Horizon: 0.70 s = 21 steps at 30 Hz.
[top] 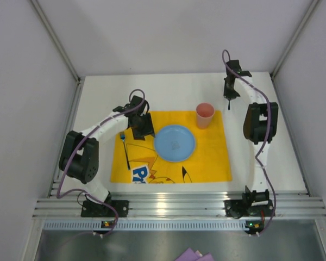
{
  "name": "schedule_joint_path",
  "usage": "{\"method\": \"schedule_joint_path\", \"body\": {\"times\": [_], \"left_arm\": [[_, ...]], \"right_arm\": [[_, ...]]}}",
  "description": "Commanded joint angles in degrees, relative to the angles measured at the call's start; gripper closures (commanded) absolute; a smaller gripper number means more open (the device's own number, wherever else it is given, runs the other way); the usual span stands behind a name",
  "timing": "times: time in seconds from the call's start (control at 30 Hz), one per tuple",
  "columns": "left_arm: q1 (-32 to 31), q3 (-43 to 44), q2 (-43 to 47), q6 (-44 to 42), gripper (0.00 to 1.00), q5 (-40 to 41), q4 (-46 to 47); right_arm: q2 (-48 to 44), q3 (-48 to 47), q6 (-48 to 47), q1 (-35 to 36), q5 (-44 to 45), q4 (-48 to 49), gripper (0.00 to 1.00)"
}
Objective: Set the dinner table for one person
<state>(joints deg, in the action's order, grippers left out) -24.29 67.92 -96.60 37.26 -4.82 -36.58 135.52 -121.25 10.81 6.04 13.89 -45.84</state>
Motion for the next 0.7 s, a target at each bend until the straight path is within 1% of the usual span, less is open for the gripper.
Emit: {"method": "schedule_joint_path", "body": {"times": [0.0,0.03,0.07,0.1,0.13,0.17,0.2,0.23,0.27,0.3,0.33,0.37,0.4,0.43,0.47,0.5,0.53,0.6,0.67], "left_arm": [[-0.3,3.1,1.4,-1.2,0.42,0.8,-0.9],[-0.3,3.2,1.3,-1.3,0.42,0.9,-0.9],[-0.4,3.4,1.3,-1.2,0.43,1.0,-0.9],[-0.6,3.5,1.2,-1.2,0.43,1.1,-0.9],[-0.8,3.6,1.1,-1.3,0.43,1.2,-1.0],[-0.8,3.7,0.9,-1.2,0.43,1.1,-1.0],[-1.0,3.9,0.8,-1.1,0.43,1.2,-1.0],[-1.3,4.1,0.6,-1.0,0.43,1.3,-1.2],[-1.5,4.1,0.5,-0.9,0.43,1.3,-1.2],[-2.0,4.3,0.4,-0.5,0.43,1.3,-1.3],[-2.2,4.4,0.4,-0.3,0.43,1.6,-1.2],[-2.6,4.5,0.3,-0.1,0.43,1.7,-1.2],[-3.3,4.6,0.4,0.4,0.43,2.1,-1.1],[-3.7,4.6,0.3,0.7,0.43,2.3,-0.9],[-4.1,4.5,0.4,1.3,0.43,2.4,-0.8],[-4.9,4.3,0.4,1.7,0.43,2.6,-0.8],[-5.3,4.2,0.4,2.0,0.43,3.1,-0.6],[-6.9,4.1,0.6,3.2,0.44,3.8,-0.5],[-8.0,3.5,1.2,4.1,0.44,4.3,-0.5]], "right_arm": [[-12.1,6.1,-1.1,1.4,1.0,1.6,1.0],[-16.0,8.5,-1.0,1.3,1.0,2.4,1.0],[-18.1,10.9,-0.8,1.3,1.1,3.1,1.0],[-20.3,15.8,-0.5,1.2,1.1,4.3,1.0],[-24.6,18.3,0.1,1.1,1.0,4.8,1.0],[-26.7,20.8,0.6,1.1,0.5,5.1,1.0],[-28.9,25.8,1.1,1.0,-0.2,5.2,1.0],[-33.4,28.4,2.4,1.1,-1.0,5.2,1.0],[-35.8,31.3,3.2,1.2,-3.3,5.2,1.0],[-38.4,37.4,4.3,1.3,-4.2,5.2,1.0],[-43.4,40.6,6.2,1.7,-6.5,5.3,1.0],[-45.9,43.9,7.3,1.8,-8.1,5.5,1.0],[-48.5,50.3,8.3,2.0,-9.6,6.1,1.0],[-53.2,53.3,10.3,2.8,-12.5,6.6,1.0],[-55.3,56.3,11.1,3.5,-13.5,7.9,1.0],[-59.4,61.7,11.9,4.1,-13.6,8.6,1.0],[-61.1,64.1,13.2,5.5,-16.5,9.4,1.0],[-65.3,70.1,14.3,6.8,-17.6,11.6,1.0],[-67.5,74.6,15.3,8.4,-19.2,14.4,1.0]]}}
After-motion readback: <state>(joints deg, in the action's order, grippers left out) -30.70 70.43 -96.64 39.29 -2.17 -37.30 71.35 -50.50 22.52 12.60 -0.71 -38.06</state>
